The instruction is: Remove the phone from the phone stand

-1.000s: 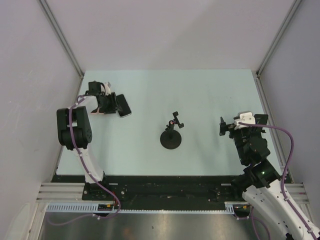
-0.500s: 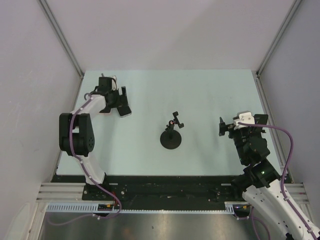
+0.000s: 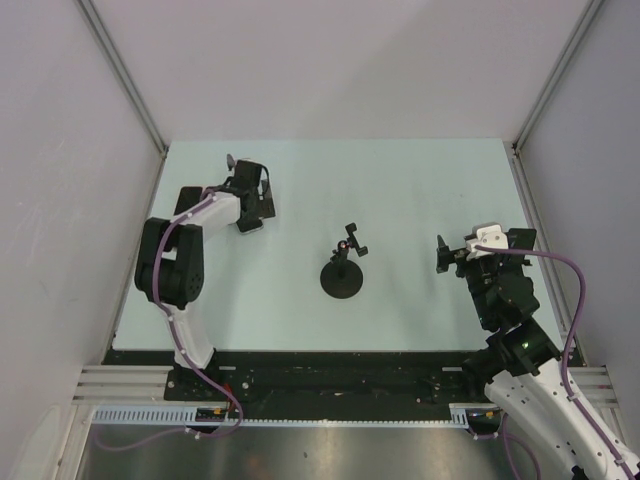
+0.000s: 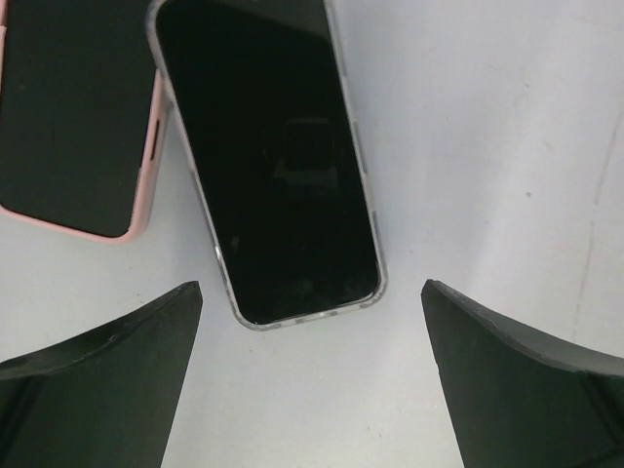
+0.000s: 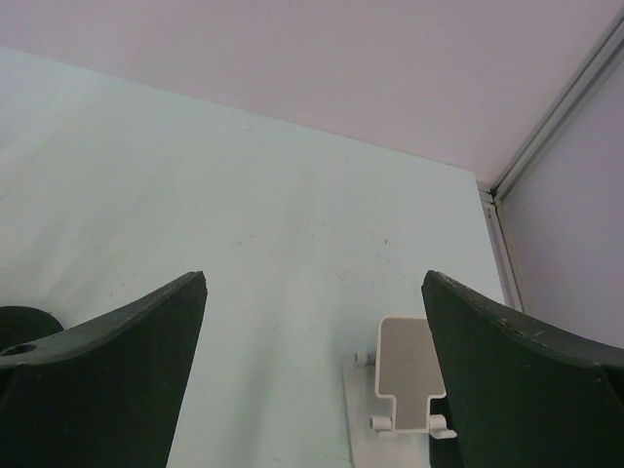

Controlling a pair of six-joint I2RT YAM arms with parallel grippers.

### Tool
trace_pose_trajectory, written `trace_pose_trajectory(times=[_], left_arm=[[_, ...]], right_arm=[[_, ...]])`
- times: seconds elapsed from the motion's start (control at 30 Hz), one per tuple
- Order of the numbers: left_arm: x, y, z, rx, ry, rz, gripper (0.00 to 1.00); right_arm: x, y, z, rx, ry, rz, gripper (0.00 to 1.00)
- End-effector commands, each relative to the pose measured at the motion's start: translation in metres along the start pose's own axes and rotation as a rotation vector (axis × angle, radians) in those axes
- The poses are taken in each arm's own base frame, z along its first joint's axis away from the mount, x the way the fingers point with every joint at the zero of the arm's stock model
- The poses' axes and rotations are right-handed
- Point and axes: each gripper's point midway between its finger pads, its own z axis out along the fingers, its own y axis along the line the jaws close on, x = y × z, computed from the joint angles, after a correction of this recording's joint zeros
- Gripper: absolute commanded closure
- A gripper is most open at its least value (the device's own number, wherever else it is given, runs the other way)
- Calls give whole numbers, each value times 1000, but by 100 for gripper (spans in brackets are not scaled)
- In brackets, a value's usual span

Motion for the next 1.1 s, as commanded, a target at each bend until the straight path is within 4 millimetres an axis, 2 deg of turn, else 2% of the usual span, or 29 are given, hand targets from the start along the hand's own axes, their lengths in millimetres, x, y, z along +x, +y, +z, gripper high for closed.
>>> trace_pose_trajectory(times=[0.0, 0.37, 0.67, 0.87, 0.97, 1.07], left_arm=[[-10, 9, 3, -89, -44, -99, 0], [8, 6, 25, -109, 8, -138, 2], [8, 4, 27, -88, 20, -139, 6], [15, 3, 28, -51, 51, -121, 18], [15, -3, 29, 3, 69, -72, 27], [12, -7, 24, 52, 70, -23, 41]], right_arm=[[-12, 1, 0, -4, -48, 33, 2], [-11, 5, 0, -19, -47, 28, 3], [-12, 6, 0, -27, -50, 26, 3], [-12, 5, 0, -24, -52, 24, 3], [-11, 5, 0, -25, -49, 23, 3], [-12, 6, 0, -28, -50, 23, 3]])
